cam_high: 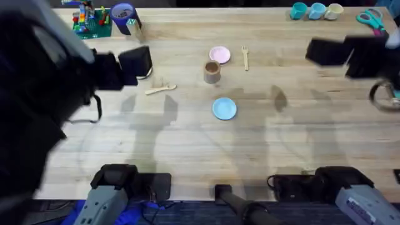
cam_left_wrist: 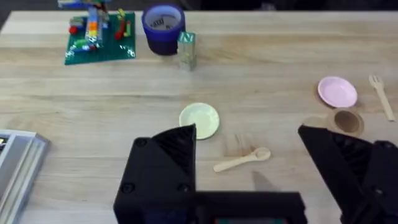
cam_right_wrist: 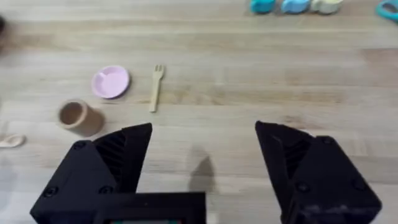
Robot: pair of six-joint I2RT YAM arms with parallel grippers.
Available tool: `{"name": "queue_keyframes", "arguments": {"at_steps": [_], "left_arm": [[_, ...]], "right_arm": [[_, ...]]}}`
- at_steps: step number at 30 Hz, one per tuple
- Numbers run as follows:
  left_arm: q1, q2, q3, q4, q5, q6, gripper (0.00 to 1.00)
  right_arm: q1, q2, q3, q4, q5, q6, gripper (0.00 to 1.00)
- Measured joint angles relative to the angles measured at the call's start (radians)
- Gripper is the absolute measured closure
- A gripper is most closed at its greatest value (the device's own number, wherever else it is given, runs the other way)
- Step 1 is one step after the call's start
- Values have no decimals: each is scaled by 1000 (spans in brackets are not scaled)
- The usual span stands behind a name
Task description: Pick up a utensil and set it on the pink plate, then put the other utensil in the container.
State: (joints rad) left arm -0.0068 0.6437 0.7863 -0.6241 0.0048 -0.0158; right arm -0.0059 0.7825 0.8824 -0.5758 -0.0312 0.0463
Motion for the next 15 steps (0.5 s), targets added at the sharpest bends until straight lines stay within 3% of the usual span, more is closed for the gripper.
{"name": "queue_keyframes", "arguments": {"at_steps": [8,15], "left_arm": [[0,268,287,-292,42,0,8],[0,441,363,-421,73,0,7]], "right_arm": [[0,289,361,-336,-40,3,5],[0,398,417,-433,-44,3,5]]}}
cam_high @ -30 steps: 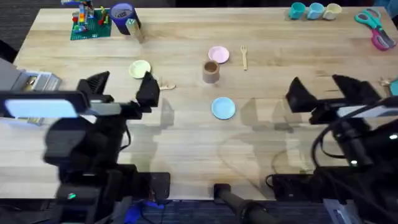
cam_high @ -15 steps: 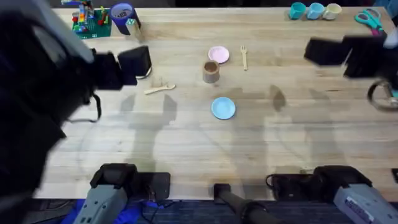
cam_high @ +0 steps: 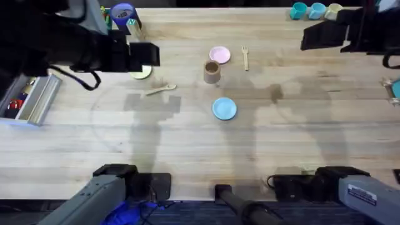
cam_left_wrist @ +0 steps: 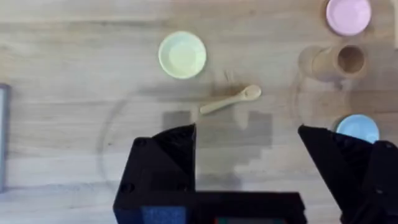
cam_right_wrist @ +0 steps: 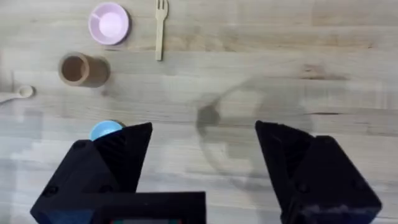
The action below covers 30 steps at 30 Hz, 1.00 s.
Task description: Pick up a utensil and set it on the pink plate, then put the other utensil in the container.
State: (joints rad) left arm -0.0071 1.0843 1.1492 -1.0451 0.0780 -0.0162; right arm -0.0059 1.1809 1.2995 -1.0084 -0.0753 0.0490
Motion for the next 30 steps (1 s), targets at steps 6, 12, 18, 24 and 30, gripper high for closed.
{"name": "queue_keyframes", "arguments": {"at_steps": [6,12,18,24,30], "left_arm": [[0,61,0,-22,8,0,7],[0,61,0,-22,8,0,7],[0,61,0,-22,8,0,8],[0,61,0,-21,8,0,8],[0,61,0,-21,8,0,8]], "right_arm": [[0,14,0,-2,0,3,5],[0,14,0,76,-21,39,5],[31,46,43,131,-6,48,5],[137,215,197,110,51,49,5],[201,390,285,138,102,62,6]]}}
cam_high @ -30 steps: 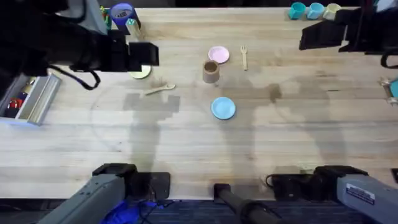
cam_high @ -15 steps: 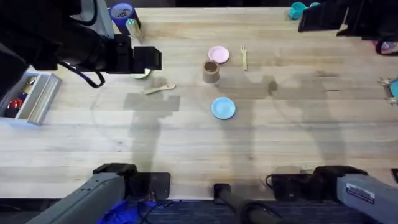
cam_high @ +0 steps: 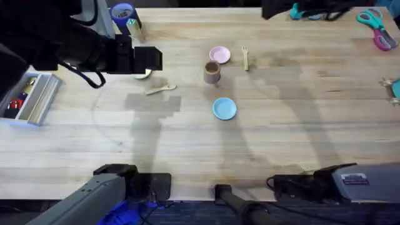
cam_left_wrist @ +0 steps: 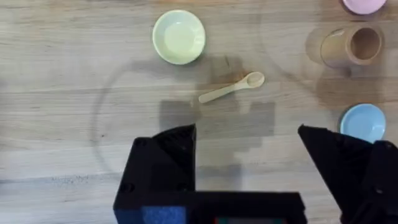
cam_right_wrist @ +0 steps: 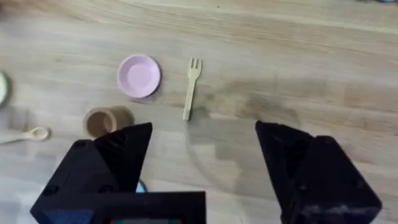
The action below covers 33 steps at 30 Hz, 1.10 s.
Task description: Pick up a utensil and set it on the pink plate, then put the other utensil in the container.
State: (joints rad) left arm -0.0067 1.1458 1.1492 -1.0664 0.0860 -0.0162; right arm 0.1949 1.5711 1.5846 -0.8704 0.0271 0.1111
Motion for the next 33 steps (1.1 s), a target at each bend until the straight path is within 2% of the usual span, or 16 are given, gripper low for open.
{"name": "queue_keyframes", "arguments": {"at_steps": [9,19,33], "left_arm": [[0,0,0,3,0,0,8],[0,0,0,3,0,0,8],[0,0,0,4,0,0,6]], "right_arm": [[33,196,3,51,38,77,5],[109,344,3,105,82,155,5],[110,400,4,163,153,280,5]]}}
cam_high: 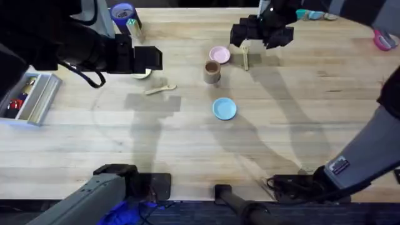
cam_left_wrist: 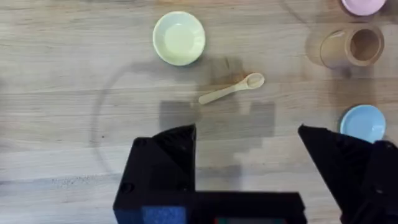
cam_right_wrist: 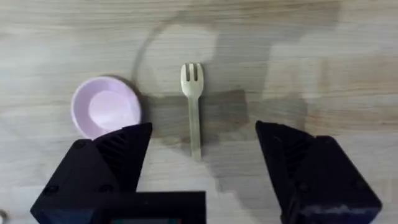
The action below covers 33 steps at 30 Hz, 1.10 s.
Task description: Pick up a utensil and set it on the pink plate, then put the other utensil in the container.
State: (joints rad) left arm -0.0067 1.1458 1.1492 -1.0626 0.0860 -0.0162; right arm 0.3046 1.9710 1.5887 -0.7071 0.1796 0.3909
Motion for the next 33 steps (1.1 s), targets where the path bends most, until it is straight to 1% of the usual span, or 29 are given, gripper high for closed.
{"name": "queue_keyframes", "arguments": {"at_steps": [7,15,21,30,32,33], "left_arm": [[0,0,0,0,0,0,6],[0,0,0,0,0,0,6],[0,0,0,0,0,0,6],[0,0,0,0,0,0,7],[0,0,0,0,0,0,7],[0,0,0,0,0,0,7]], "right_arm": [[0,63,0,-1,8,26,5],[0,76,0,1,9,36,8],[0,124,1,5,7,45,7],[0,132,12,5,8,48,11],[0,137,17,4,5,48,56],[0,138,19,5,3,48,102]]}}
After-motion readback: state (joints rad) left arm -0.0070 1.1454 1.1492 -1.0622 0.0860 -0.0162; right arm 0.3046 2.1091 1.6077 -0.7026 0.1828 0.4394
